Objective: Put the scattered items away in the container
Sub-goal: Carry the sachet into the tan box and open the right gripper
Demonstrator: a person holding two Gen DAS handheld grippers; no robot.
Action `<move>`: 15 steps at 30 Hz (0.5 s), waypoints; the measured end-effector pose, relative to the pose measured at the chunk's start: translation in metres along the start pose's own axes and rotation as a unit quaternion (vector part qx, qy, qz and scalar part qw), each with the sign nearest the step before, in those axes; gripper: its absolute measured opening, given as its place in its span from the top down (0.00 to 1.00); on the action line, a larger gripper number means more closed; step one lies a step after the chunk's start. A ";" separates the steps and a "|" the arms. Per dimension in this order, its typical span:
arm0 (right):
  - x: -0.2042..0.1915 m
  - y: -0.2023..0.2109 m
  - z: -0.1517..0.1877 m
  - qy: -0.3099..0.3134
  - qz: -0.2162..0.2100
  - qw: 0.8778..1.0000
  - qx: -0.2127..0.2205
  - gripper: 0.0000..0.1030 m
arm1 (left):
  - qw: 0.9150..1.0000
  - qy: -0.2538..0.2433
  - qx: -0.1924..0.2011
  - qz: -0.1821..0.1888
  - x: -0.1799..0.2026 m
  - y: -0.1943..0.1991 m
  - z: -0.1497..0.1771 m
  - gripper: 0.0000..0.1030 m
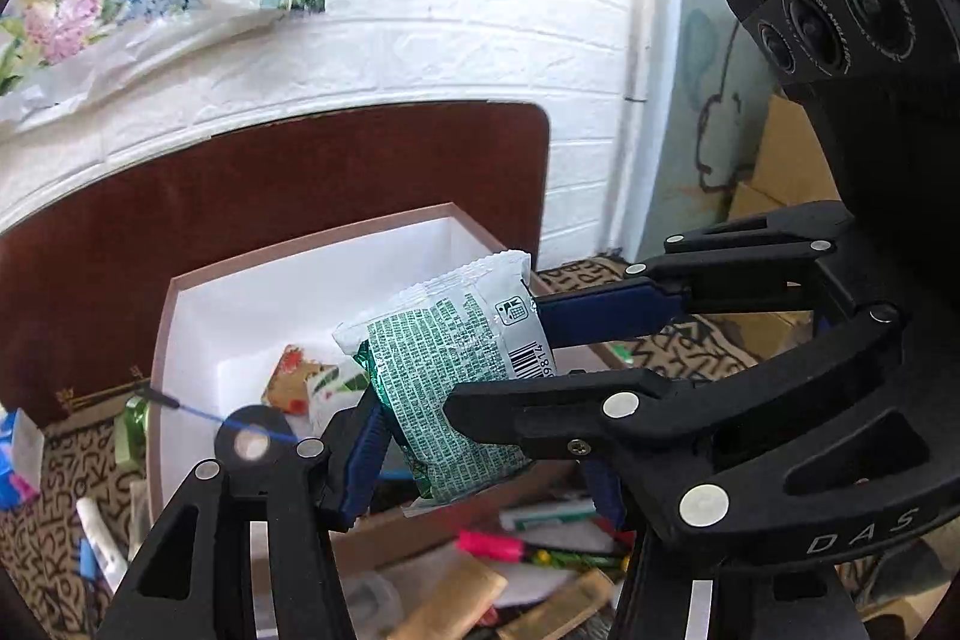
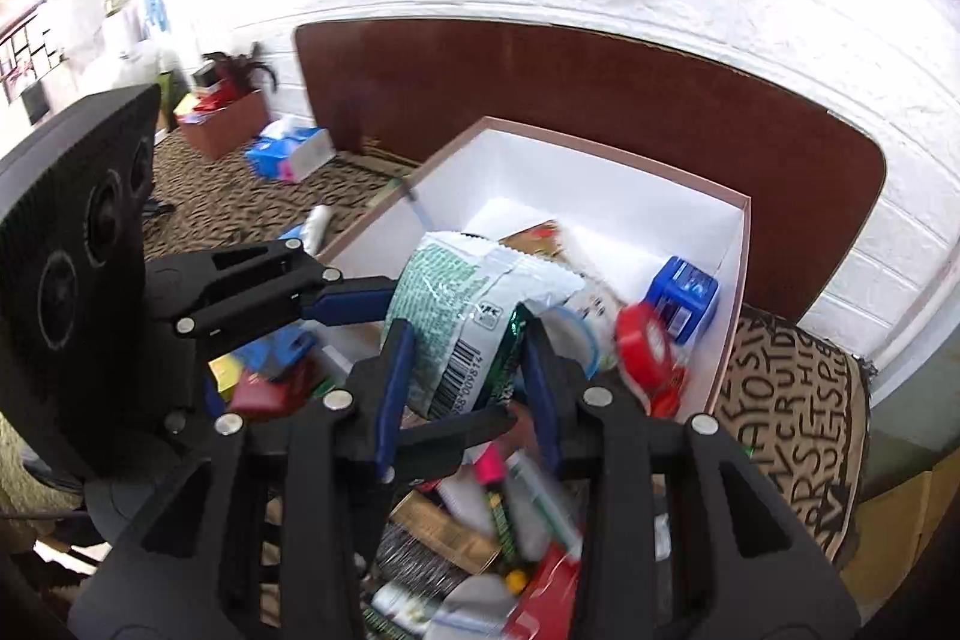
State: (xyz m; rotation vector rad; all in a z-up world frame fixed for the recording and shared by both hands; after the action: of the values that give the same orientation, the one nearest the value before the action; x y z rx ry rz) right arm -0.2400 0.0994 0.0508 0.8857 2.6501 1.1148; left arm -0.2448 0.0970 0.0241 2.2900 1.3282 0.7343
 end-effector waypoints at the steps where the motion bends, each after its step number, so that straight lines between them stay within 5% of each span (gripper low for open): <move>1: 0.008 -0.008 -0.002 -0.005 -0.002 1.000 -0.003 0.62 | 1.000 0.004 -0.005 -0.002 -0.005 -0.009 -0.003 0.45; 15: 0.070 -0.086 0.004 -0.076 -0.016 0.996 -0.034 0.65 | 0.996 0.040 -0.071 -0.026 -0.042 -0.092 -0.006 0.45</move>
State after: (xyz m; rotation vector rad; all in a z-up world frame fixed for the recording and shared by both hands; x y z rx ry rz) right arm -0.3362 0.0934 -0.0042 0.8758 2.4796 1.0770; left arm -0.3276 0.1039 -0.0342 2.1268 1.3207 0.8815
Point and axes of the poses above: each gripper's, at about its wrist camera, not at the fingertips, and y roughly against the way its jaws point, x to its right, z to its underside, the point moved 6 cm from there along -y, roughly the way its jaws point, and after that the axes turned 14 degrees about y, right-handed, at the moved point
